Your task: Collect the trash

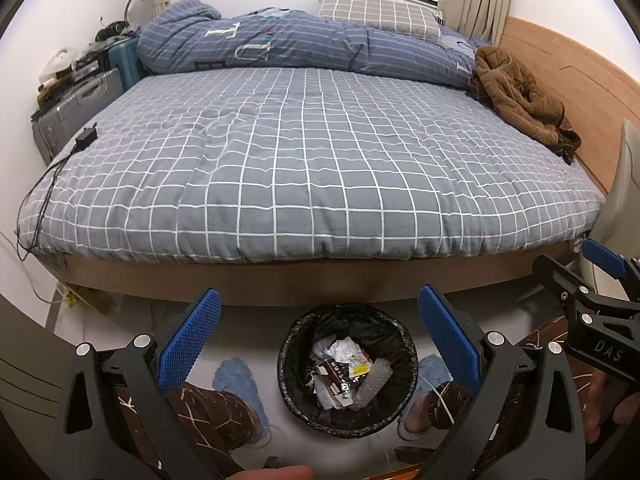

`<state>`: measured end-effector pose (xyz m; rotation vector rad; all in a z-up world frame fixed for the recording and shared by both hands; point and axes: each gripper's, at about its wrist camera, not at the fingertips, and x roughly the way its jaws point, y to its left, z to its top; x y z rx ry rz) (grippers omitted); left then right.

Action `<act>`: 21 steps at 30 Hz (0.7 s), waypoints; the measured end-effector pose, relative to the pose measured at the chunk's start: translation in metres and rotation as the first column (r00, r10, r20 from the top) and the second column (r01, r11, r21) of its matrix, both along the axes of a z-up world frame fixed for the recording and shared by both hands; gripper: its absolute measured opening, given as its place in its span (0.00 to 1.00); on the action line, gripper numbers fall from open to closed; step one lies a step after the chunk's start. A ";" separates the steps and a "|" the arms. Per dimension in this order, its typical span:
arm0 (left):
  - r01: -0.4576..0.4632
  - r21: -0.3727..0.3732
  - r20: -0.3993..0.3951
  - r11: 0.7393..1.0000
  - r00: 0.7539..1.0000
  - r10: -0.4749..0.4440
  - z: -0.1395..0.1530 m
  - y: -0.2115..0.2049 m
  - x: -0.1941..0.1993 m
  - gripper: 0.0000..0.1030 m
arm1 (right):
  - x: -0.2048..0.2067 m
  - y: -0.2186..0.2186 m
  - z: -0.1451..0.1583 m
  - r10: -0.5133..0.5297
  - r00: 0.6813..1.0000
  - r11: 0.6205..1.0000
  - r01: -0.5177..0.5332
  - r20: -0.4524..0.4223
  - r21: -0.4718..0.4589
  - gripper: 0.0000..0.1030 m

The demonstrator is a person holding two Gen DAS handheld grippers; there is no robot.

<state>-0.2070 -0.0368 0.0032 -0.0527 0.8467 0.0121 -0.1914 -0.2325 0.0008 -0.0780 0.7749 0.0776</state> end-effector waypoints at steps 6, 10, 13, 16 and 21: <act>-0.004 0.004 -0.005 1.000 1.000 0.004 -0.001 -0.001 0.001 0.94 | 0.000 0.000 -0.002 0.002 1.000 1.000 -0.002 -0.004 0.001 0.93; -0.006 0.003 -0.006 1.000 1.000 0.006 -0.002 -0.001 0.001 0.94 | -0.001 0.001 -0.004 0.002 1.000 1.000 -0.002 -0.008 0.000 0.93; 0.003 -0.014 -0.005 1.000 1.000 -0.003 -0.002 -0.001 0.001 0.94 | 0.000 0.001 -0.003 0.003 1.000 1.000 -0.003 -0.008 0.000 0.93; 0.003 -0.003 0.000 1.000 1.000 -0.003 -0.003 -0.003 0.000 0.94 | 0.000 0.001 -0.004 0.002 1.000 1.000 -0.002 -0.010 0.000 0.93; -0.002 0.006 0.006 1.000 1.000 0.002 -0.003 -0.005 -0.002 0.94 | 0.000 0.001 -0.006 0.005 1.000 1.000 -0.005 -0.013 -0.001 0.93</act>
